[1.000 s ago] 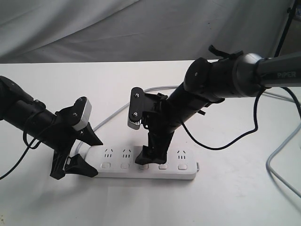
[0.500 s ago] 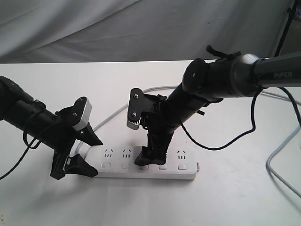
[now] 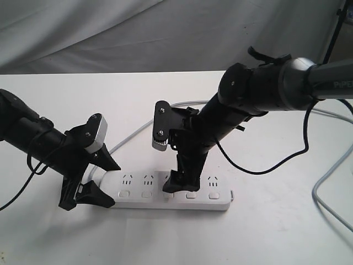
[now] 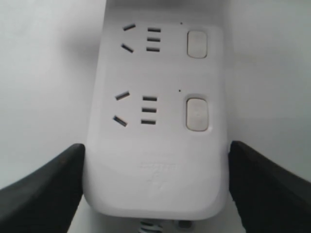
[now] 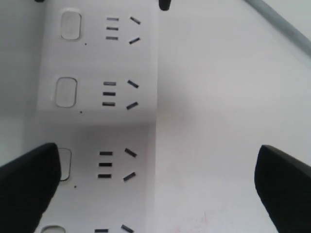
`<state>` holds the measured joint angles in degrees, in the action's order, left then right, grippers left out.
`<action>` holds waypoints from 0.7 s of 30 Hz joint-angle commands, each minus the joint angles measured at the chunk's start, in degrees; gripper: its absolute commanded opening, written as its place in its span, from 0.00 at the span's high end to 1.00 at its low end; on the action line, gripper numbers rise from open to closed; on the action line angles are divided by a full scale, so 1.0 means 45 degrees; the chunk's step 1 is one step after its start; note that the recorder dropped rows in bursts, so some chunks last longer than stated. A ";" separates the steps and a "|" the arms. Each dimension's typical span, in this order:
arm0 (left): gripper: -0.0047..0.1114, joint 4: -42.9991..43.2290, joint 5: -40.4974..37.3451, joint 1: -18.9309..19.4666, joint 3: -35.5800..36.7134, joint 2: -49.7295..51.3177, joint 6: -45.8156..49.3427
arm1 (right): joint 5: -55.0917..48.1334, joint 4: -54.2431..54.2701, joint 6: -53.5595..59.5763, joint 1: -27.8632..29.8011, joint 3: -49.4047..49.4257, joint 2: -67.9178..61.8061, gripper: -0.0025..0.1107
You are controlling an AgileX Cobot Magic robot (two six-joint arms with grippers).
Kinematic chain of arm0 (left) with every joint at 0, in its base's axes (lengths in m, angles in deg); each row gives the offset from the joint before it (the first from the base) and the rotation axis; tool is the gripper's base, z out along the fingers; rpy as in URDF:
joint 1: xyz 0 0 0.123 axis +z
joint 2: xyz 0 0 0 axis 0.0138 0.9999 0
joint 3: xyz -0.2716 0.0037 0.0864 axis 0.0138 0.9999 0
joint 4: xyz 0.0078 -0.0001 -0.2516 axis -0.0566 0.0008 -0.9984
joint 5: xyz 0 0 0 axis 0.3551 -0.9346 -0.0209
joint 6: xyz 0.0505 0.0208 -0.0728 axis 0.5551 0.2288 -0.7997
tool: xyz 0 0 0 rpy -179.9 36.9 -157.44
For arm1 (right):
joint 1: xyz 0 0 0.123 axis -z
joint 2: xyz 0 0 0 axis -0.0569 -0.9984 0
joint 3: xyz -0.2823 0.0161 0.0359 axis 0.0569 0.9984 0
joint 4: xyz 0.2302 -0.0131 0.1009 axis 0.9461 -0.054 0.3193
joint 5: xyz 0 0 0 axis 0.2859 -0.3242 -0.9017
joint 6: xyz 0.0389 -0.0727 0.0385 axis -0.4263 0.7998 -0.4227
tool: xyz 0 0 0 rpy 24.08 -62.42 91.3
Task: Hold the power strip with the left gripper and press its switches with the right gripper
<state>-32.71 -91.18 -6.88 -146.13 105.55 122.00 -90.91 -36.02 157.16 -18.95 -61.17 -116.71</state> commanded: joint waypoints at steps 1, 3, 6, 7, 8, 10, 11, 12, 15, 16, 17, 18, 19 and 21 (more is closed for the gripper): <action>0.84 -0.0098 0.0068 -0.0073 0.0045 0.0017 0.0016 | -0.0157 0.0146 0.0137 0.0062 0.0024 0.0336 0.05; 0.84 -0.0098 0.0068 -0.0073 0.0045 0.0017 0.0016 | -0.0181 0.0146 0.0137 0.0062 0.0024 0.0336 0.05; 0.84 -0.0098 0.0068 -0.0073 0.0045 0.0017 0.0016 | -0.0347 0.0146 0.0137 0.0062 0.0024 0.0336 0.05; 0.84 -0.0098 0.0068 -0.0073 0.0045 0.0017 0.0016 | -0.0347 0.0146 0.0137 0.0062 0.0024 0.0336 0.05; 0.84 -0.0098 0.0068 -0.0073 0.0045 0.0017 0.0016 | -0.0379 0.0092 0.0137 0.0062 0.0048 0.0336 0.05; 0.84 -0.0098 0.0068 -0.0073 0.0045 0.0017 0.0016 | -0.0293 0.0093 0.0218 0.0073 0.0268 0.0392 0.05; 0.84 -0.0098 0.0068 -0.0073 0.0045 0.0017 0.0016 | -0.0270 0.0065 0.0280 0.0131 0.0372 0.0427 0.05; 0.84 -0.0098 0.0068 -0.0073 0.0045 0.0017 0.0016 | -0.0208 0.0065 0.0409 0.0181 0.0476 0.0427 0.05; 0.84 -0.0098 0.0068 -0.0073 0.0045 0.0017 0.0016 | -0.0327 0.0209 0.0432 0.0503 0.0575 0.0455 0.05; 0.84 -0.0098 0.0068 -0.0073 0.0045 0.0017 0.0016 | -0.0462 0.0300 0.0432 0.0661 0.0575 0.0455 0.05; 0.84 -0.0098 0.0068 -0.0073 0.0045 0.0017 0.0016 | -0.0553 0.0332 0.0432 0.0723 0.0575 0.0455 0.05; 0.84 -0.0098 0.0068 -0.0073 0.0045 0.0017 0.0016 | -0.0647 0.0332 0.0432 0.0860 0.0575 0.0455 0.05; 0.84 -0.0098 0.0068 -0.0073 0.0045 0.0017 0.0016 | -0.0725 0.0357 0.0432 0.0955 0.0575 0.0455 0.05; 0.84 -0.0098 0.0068 -0.0073 0.0045 0.0017 0.0016 | -0.0871 0.0383 0.0455 0.1081 0.0575 0.0455 0.05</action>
<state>-32.71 -91.18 -6.88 -146.13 105.55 122.00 -93.26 -34.98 158.49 -15.18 -58.83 -115.25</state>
